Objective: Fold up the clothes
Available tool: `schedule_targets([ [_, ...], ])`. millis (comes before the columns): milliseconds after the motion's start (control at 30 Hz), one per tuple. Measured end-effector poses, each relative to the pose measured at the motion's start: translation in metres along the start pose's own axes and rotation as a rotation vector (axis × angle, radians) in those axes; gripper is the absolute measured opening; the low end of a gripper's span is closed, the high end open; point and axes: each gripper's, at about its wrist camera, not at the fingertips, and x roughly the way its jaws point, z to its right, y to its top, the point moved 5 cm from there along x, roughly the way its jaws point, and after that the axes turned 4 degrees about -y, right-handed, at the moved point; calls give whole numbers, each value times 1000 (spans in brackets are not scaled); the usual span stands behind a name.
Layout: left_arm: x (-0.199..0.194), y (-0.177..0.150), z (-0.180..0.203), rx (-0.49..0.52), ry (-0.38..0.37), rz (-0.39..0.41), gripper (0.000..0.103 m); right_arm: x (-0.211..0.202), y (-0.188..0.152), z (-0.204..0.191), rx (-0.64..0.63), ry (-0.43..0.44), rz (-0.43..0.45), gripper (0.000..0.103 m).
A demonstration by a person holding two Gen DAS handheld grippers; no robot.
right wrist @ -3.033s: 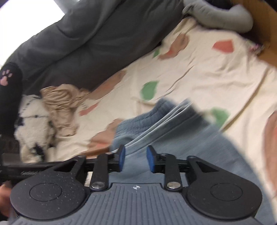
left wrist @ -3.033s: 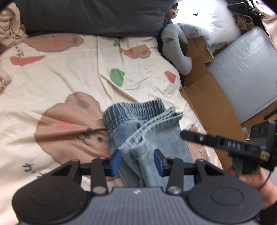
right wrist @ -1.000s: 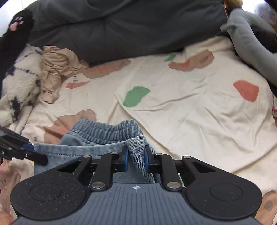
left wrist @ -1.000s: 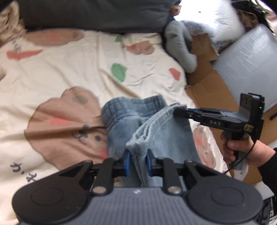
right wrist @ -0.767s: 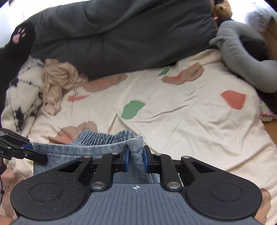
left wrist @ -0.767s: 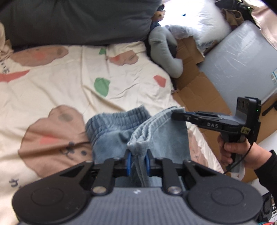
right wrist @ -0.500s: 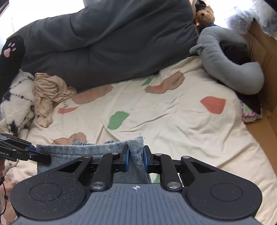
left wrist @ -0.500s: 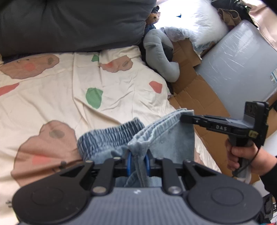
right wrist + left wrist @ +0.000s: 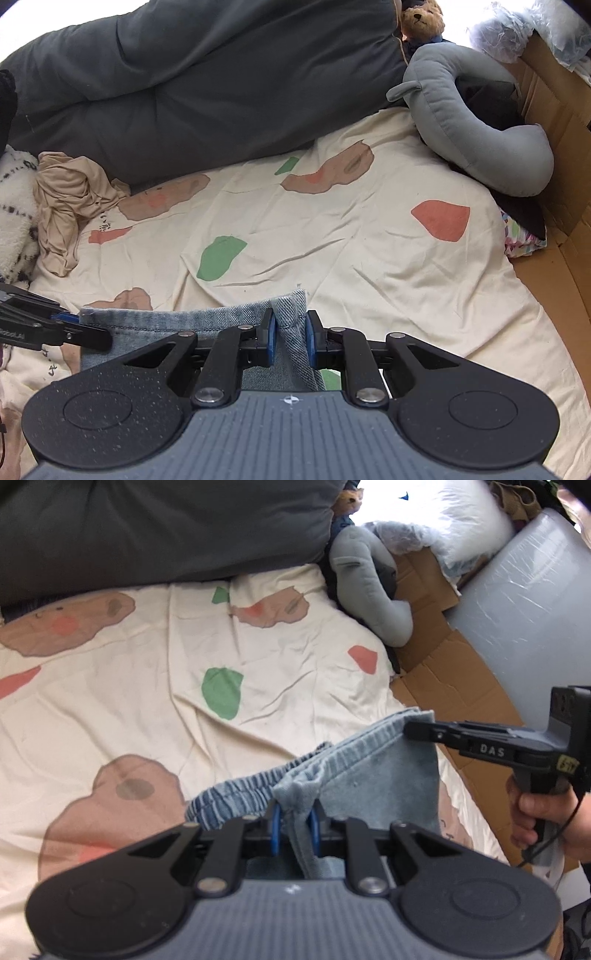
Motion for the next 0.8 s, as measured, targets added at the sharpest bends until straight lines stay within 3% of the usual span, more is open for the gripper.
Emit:
schedule_targets([
  [300, 24, -4, -20, -1, 25, -31, 19, 19, -2, -4, 15, -47, -29, 19],
  [433, 11, -1, -18, 13, 32, -13, 29, 15, -5, -4, -1, -117, -26, 34],
  [500, 2, 1, -17, 17, 72, -1, 35, 9, -8, -4, 1, -126, -21, 34],
  [667, -20, 10, -8, 51, 91, 31, 25, -11, -17, -22, 5, -89, 38, 34],
  [800, -23, 15, 14, 78, 31, 40, 21, -10, -25, -44, 11, -40, 48, 33],
])
